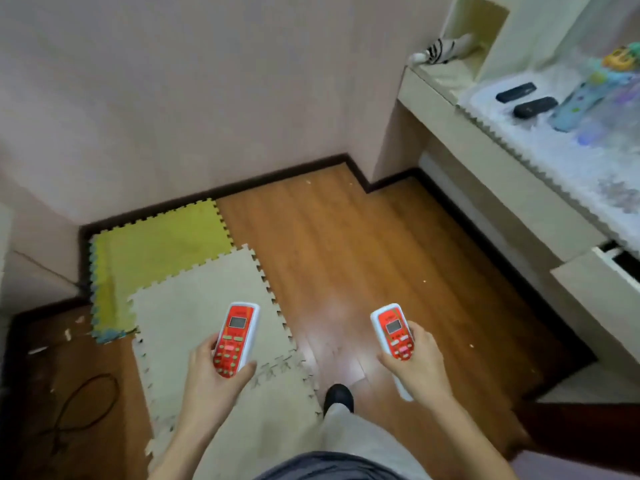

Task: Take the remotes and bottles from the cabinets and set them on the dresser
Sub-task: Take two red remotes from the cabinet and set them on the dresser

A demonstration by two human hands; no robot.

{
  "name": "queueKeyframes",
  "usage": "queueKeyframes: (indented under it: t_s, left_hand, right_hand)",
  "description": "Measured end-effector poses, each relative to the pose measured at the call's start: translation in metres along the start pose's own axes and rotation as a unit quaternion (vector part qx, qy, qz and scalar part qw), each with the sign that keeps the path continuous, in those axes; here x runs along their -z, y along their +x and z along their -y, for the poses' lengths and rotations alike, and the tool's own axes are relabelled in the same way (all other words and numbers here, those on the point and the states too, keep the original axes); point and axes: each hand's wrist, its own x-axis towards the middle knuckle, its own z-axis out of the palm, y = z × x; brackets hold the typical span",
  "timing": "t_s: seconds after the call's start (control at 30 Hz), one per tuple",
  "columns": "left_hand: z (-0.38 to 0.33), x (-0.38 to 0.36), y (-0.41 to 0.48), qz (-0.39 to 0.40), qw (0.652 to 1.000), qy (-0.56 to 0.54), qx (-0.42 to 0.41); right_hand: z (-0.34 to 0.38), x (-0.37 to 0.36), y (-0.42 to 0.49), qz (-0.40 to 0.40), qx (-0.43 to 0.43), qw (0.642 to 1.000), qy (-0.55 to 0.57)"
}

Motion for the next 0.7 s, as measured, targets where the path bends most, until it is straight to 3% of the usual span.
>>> queueKeyframes:
  t_s: [0.33,0.7]
  left_hand:
    - [-0.141,-0.139,0.096,0.148,0.976,0.089,-0.130]
    - [-0.246,-0.264,0.208,0.260,0.923,0.151,-0.238]
  right_hand:
    - [-0.050,0.114,0.110,-0.126,-0.112,0.986,-0.008]
    - [-0.083,0.139,0.184,-0.200,-0.254,0.945,0.054]
